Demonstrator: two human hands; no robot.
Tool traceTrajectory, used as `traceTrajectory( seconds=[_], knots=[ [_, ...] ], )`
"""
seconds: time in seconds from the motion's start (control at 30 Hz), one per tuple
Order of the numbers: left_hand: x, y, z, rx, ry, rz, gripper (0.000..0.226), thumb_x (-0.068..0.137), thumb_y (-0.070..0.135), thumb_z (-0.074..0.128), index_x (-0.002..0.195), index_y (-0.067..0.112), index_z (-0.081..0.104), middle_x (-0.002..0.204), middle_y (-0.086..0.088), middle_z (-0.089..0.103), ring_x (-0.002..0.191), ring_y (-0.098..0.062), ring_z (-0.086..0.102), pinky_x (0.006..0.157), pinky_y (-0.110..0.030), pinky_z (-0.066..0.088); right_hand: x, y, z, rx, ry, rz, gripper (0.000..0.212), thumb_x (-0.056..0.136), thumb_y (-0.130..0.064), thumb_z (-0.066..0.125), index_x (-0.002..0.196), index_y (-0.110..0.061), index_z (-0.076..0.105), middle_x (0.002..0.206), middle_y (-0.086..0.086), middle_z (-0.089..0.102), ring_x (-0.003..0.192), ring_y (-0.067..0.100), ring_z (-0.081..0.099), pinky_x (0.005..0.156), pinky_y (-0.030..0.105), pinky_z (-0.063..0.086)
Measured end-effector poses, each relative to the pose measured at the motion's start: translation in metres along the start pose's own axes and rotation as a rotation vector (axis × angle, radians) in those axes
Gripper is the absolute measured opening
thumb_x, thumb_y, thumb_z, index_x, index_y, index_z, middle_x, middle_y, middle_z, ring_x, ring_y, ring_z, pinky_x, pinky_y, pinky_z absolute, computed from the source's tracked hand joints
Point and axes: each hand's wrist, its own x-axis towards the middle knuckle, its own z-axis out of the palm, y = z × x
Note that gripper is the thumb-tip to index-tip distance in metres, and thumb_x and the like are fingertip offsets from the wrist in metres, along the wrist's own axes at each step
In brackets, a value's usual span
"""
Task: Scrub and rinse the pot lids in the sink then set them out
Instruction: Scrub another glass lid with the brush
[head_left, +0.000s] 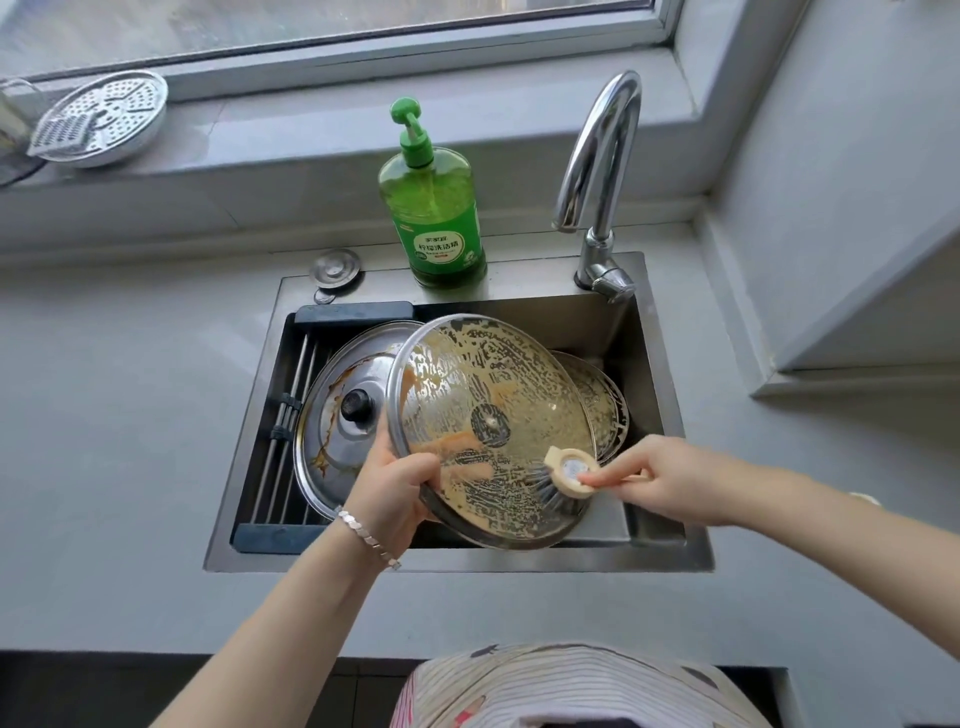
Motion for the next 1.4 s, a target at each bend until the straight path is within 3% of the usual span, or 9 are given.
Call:
traceTrajectory(
  seconds=[0.13,0.2,0.4,0.5,0.7,0.8,1.0,1.13,1.4],
  knots=[
    [0.001,-0.003,0.001,-0.009,0.031,-0.014,0.091,0.075,-0.028,0.024,0.139,0.036,0.024,0.093,-0.018,0.071,0.078,-0.041,0.068,0.044,-0.036,0.054,-0.009,-0.016,0.016,0.136,-0.104,-0.088,0.018,0.088,-0.037,0.059,0.102,-0.045,0.068,0.089,-0.017,0.071,0.077,0.001,0.06,0.074,0.023,0.047],
    [-0.001,-0.001,0.001,0.001,0.025,-0.017,0.093,0.075,-0.028,0.025,0.141,0.038,0.022,0.099,-0.022,0.069,0.074,-0.039,0.068,0.04,-0.029,0.051,-0.005,-0.005,0.005,0.108,-0.037,-0.023,0.022,0.09,-0.03,0.058,0.108,-0.037,0.068,0.068,-0.019,0.065,0.058,-0.004,0.051,0.058,0.015,0.04],
    [0.004,-0.001,0.003,0.002,0.011,-0.005,0.094,0.074,-0.028,0.023,0.141,0.037,0.022,0.104,-0.024,0.067,0.08,-0.042,0.067,0.045,-0.037,0.054,-0.009,-0.013,0.005,0.141,-0.117,-0.053,0.022,0.092,-0.026,0.055,0.108,-0.036,0.066,0.048,-0.028,0.054,0.046,-0.005,0.046,0.049,0.008,0.032],
    [0.002,0.001,0.001,0.013,-0.003,0.006,0.091,0.075,-0.028,0.024,0.139,0.036,0.026,0.104,-0.023,0.067,0.075,-0.04,0.068,0.042,-0.032,0.053,-0.005,0.002,-0.009,0.085,-0.017,-0.002,0.023,0.092,-0.027,0.055,0.101,-0.045,0.065,0.073,-0.013,0.07,0.064,0.003,0.048,0.059,0.016,0.035],
    [-0.006,-0.008,0.012,0.169,-0.092,-0.063,0.089,0.072,-0.024,0.038,0.128,0.044,0.027,0.101,-0.021,0.068,0.072,-0.035,0.069,0.047,-0.028,0.051,0.026,0.013,-0.028,-0.255,0.19,0.097,0.029,0.096,-0.033,0.045,0.117,-0.046,0.059,0.122,-0.004,0.061,0.1,0.02,0.057,0.08,0.027,0.044],
    [-0.008,-0.013,0.017,0.253,-0.109,-0.091,0.094,0.057,-0.009,0.044,0.132,0.045,0.024,0.107,-0.02,0.066,0.078,-0.035,0.069,0.05,-0.031,0.052,0.036,0.014,-0.03,-0.342,0.264,0.1,0.032,0.096,-0.034,0.042,0.118,-0.052,0.055,0.118,-0.003,0.064,0.087,0.019,0.057,0.071,0.029,0.046],
    [0.001,-0.005,0.006,0.129,-0.03,-0.069,0.087,0.08,-0.025,0.026,0.139,0.039,0.023,0.104,-0.02,0.065,0.064,-0.029,0.069,0.042,-0.025,0.048,0.018,0.026,-0.002,-0.293,0.188,0.106,0.034,0.098,-0.028,0.04,0.124,-0.045,0.054,0.111,-0.005,0.067,0.073,0.011,0.055,0.063,0.025,0.044],
    [-0.001,-0.011,0.019,0.117,-0.104,-0.101,0.092,0.072,-0.023,0.032,0.139,0.039,0.023,0.104,-0.023,0.067,0.073,-0.039,0.068,0.047,-0.033,0.053,0.029,0.019,-0.02,-0.161,0.344,0.083,0.031,0.096,-0.028,0.045,0.12,-0.039,0.059,0.123,-0.003,0.063,0.105,0.02,0.059,0.087,0.032,0.047],
    [0.008,0.003,0.01,0.023,-0.033,-0.043,0.09,0.073,-0.029,0.025,0.134,0.038,0.028,0.105,-0.024,0.066,0.072,-0.039,0.068,0.044,-0.029,0.05,0.02,0.022,-0.007,-0.123,0.306,0.143,0.031,0.097,-0.03,0.044,0.121,-0.04,0.058,0.124,-0.003,0.063,0.106,0.022,0.058,0.087,0.032,0.047]
  ],
)
